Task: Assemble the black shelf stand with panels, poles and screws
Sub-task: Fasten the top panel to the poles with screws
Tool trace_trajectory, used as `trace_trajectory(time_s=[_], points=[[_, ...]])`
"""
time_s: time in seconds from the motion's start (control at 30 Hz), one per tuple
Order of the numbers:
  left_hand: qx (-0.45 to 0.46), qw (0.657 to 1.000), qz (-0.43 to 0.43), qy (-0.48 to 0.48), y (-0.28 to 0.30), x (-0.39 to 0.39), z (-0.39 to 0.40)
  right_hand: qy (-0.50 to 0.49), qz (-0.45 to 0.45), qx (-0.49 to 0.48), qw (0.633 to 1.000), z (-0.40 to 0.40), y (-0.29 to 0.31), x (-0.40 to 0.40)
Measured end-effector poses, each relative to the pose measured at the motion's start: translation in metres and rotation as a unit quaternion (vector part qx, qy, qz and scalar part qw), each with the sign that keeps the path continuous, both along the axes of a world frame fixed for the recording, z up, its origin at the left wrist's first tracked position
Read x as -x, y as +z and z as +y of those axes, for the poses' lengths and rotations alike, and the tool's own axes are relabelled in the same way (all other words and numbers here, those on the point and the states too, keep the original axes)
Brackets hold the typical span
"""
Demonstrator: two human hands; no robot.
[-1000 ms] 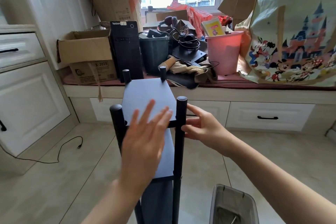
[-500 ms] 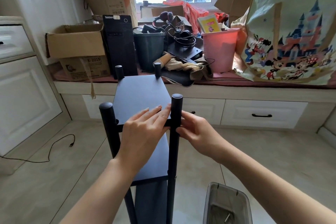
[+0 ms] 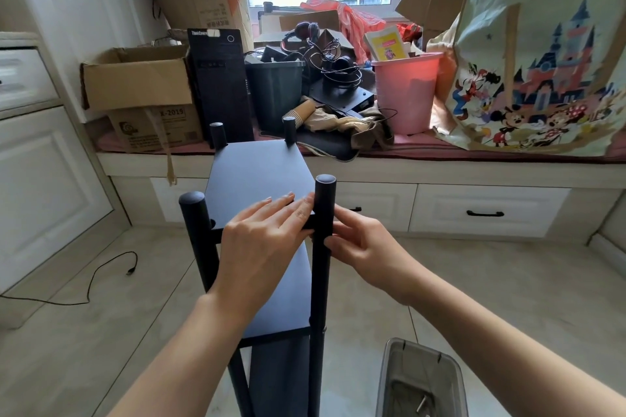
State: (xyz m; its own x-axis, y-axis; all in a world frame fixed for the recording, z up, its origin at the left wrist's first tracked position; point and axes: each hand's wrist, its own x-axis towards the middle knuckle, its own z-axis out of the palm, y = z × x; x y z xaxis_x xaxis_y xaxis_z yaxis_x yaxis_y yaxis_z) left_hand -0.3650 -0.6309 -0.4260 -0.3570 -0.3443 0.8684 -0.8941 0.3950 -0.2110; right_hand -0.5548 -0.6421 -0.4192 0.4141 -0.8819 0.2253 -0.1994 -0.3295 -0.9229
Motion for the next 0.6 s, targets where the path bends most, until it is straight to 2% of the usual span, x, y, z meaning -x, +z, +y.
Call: trace_trajectory(time_s=[0.6], points=[[-0.013,1.0,0.009,-0.004,0.0017,0.001,0.0043,-0.006,-0.032,-0.016,0.999,0.0024,-0.0026,-0.0017]])
